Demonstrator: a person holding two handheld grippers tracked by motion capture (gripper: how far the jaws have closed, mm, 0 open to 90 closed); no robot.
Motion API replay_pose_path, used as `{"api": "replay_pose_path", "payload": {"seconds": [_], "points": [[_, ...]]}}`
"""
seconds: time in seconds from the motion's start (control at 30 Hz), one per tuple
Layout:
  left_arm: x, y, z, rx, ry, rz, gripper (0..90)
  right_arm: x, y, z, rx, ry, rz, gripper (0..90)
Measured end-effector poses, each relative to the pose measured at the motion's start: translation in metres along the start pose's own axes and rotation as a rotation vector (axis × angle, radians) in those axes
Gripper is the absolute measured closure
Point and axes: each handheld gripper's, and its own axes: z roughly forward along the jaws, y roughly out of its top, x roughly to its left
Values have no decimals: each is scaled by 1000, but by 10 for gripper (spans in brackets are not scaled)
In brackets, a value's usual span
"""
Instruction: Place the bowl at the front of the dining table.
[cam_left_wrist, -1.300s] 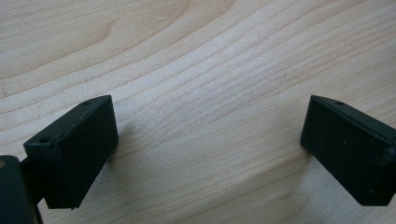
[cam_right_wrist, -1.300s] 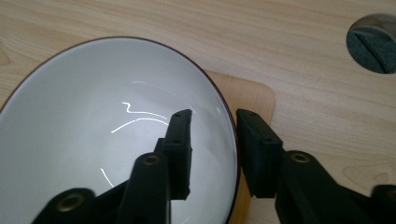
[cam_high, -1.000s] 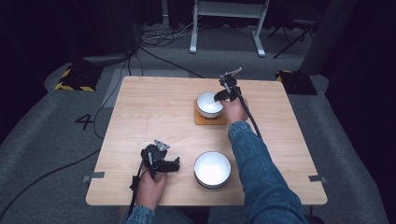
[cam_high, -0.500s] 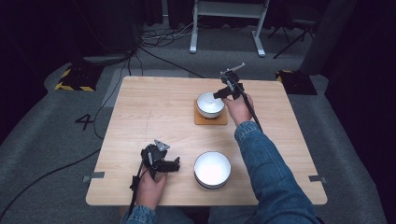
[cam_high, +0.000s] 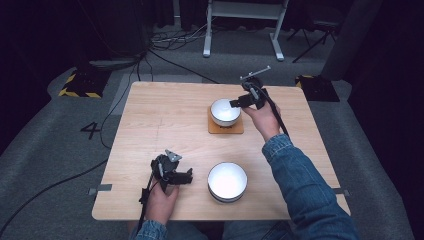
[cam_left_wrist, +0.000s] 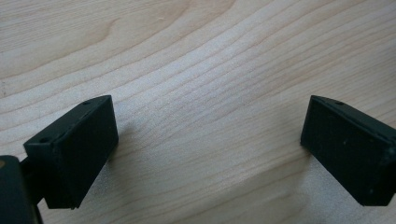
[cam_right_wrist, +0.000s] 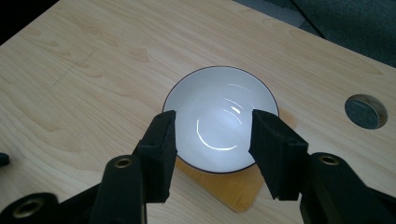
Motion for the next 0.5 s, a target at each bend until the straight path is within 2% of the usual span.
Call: {"api": "replay_pose_path", "payload": {"seconds": [0.2, 0.5], "points": [[0, 0, 0, 2, -3, -1, 41, 0, -10, -19, -11, 21, -17, 505], [0, 0, 0, 2, -3, -1, 42, 4, -23, -38, -9, 43, -36, 499]]}}
